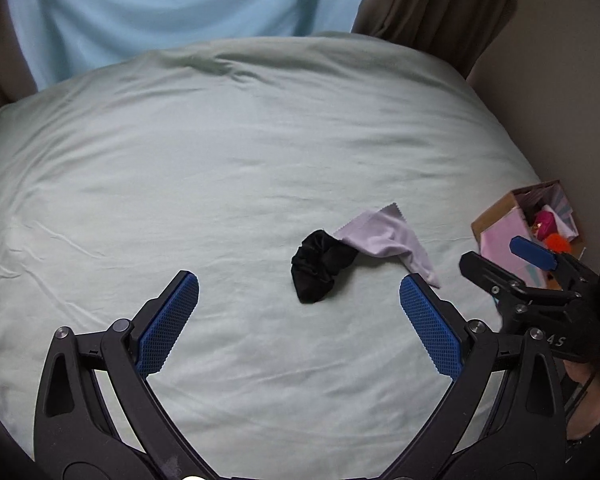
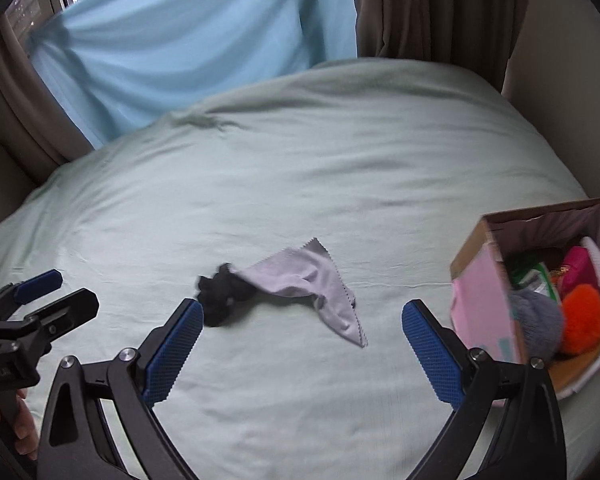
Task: Organize soft objects
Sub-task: 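Grasp the black scrunchie with left tool while right tool grasps the lilac cloth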
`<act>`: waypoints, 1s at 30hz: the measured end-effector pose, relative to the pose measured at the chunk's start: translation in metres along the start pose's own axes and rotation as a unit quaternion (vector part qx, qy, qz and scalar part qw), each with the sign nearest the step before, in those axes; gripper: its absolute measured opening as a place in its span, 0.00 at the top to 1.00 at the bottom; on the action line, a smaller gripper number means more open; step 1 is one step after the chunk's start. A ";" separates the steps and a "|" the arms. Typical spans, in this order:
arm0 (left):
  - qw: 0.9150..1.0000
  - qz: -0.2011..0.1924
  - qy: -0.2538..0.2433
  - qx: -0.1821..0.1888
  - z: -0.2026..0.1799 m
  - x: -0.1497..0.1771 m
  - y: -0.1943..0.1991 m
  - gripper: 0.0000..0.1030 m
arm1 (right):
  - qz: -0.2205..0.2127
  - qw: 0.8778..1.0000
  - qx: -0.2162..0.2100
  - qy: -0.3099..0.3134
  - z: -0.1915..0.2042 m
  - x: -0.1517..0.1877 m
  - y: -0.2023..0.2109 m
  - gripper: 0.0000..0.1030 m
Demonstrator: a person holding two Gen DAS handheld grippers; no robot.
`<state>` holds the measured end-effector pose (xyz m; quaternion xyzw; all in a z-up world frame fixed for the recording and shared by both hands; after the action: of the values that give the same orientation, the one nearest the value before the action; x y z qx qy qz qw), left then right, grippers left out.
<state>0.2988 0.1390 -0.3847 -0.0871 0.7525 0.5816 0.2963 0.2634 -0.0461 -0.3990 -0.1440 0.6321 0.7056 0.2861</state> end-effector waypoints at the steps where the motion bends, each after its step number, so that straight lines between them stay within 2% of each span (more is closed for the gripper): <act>1: 1.000 0.001 -0.002 0.003 0.000 0.002 -0.013 0.02 | 0.001 1.000 0.001 0.005 0.000 0.001 -0.009 0.04; 5: 1.000 0.013 -0.005 0.014 -0.001 0.008 -0.058 0.03 | 0.012 0.999 0.005 0.038 0.002 0.009 -0.052 0.05; 10: 1.000 0.016 -0.015 0.006 -0.004 0.011 -0.103 0.06 | 0.028 0.996 0.013 0.086 0.002 0.017 -0.094 0.13; 14: 0.999 0.023 -0.028 0.018 -0.012 0.015 -0.130 0.08 | 0.034 0.993 0.015 0.110 -0.003 0.021 -0.118 0.19; 16: 0.999 0.027 -0.038 0.017 -0.017 0.018 -0.141 0.17 | 0.042 0.992 0.002 0.121 -0.002 0.024 -0.127 0.29; 19: 0.999 0.019 -0.049 0.011 -0.021 0.017 -0.146 0.25 | 0.034 0.989 -0.001 0.143 0.000 0.024 -0.131 0.31; 21: 0.999 0.018 -0.051 0.010 -0.023 0.014 -0.148 0.29 | 0.030 0.987 -0.006 0.159 0.004 0.023 -0.130 0.38; 23: 0.998 0.017 -0.052 0.010 -0.024 0.012 -0.148 0.38 | 0.029 0.985 -0.009 0.169 0.007 0.021 -0.131 0.44; 25: 0.998 0.018 -0.054 0.012 -0.024 0.010 -0.147 0.54 | 0.029 0.985 -0.013 0.172 0.009 0.018 -0.133 0.52; 26: 0.998 0.019 -0.056 0.013 -0.023 0.009 -0.146 0.57 | 0.029 0.984 -0.016 0.173 0.010 0.016 -0.133 0.56; 28: 0.998 0.022 -0.063 0.014 -0.024 0.010 -0.146 0.65 | 0.031 0.985 -0.022 0.166 0.010 0.013 -0.132 0.71; 30: 0.997 0.023 -0.067 0.016 -0.025 0.011 -0.144 0.71 | 0.032 0.986 -0.022 0.159 0.010 0.011 -0.130 0.75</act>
<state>0.3498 0.0738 -0.5062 -0.0256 0.7420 0.5807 0.3339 0.3325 -0.0291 -0.5092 -0.2405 0.6583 0.6961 0.1560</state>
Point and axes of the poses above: each gripper's, at about its wrist camera, not at the fingertips, and y roughly against the way its jaws point, z to its left, x to its underside, the point moved 4 cm from there along -y, roughly the way its jaws point, and after that the axes turned 2 degrees about -x, right-handed, at the moved point
